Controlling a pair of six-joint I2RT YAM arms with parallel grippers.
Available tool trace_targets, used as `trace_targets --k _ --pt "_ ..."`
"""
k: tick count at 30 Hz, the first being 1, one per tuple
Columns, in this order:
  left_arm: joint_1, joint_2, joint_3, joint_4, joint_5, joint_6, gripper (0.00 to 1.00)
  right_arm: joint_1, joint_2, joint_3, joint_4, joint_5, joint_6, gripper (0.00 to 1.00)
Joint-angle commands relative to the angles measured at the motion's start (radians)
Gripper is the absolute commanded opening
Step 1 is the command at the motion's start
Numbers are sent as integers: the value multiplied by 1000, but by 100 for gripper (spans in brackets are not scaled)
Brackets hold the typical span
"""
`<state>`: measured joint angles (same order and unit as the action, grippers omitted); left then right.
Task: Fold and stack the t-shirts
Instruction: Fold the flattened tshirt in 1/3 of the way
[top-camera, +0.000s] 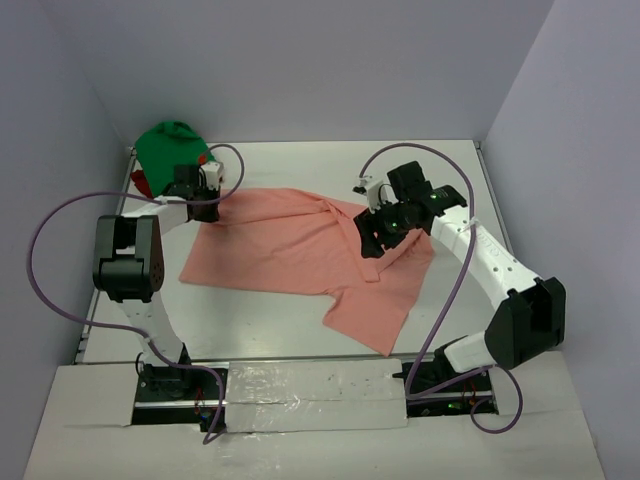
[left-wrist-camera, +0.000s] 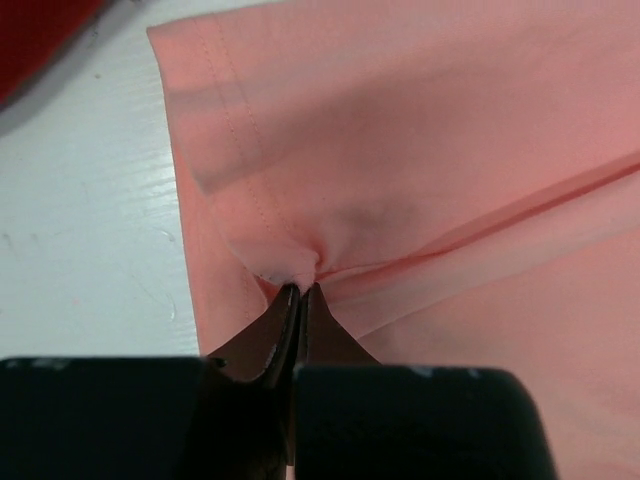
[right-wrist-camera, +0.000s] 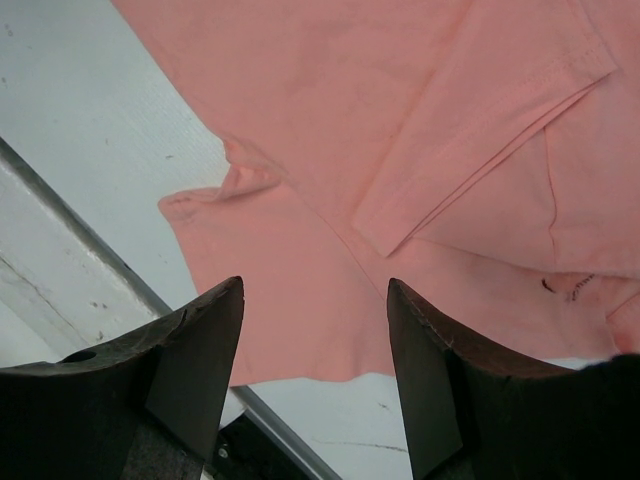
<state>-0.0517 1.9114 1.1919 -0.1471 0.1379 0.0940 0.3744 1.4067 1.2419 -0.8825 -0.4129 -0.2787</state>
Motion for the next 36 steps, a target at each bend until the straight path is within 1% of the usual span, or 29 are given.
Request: trace_targets --k 1,10,15,26,29,32,34,36 --pt "-2 -41 54 4 -49 26 0 -5 12 -9 22 -10 -8 66" --pt "-2 -80 89 -3 -86 35 0 -3 38 -10 13 -12 -11 66" --pt "0 -91 101 -20 -104 65 0 -3 43 -13 8 -17 -13 66" --pt "23 -94 37 11 -113 118 0 -5 90 -10 -4 -18 -16 66" --pt "38 -86 32 17 -106 125 0 -3 113 -18 14 -26 -16 66" --pt "47 -78 34 15 -89 127 0 -2 158 -19 60 11 -24 66" --pt "47 -77 31 17 -83 124 0 -2 207 -9 120 93 -22 66" --pt "47 -77 32 20 -78 122 0 -5 242 13 169 140 -20 66"
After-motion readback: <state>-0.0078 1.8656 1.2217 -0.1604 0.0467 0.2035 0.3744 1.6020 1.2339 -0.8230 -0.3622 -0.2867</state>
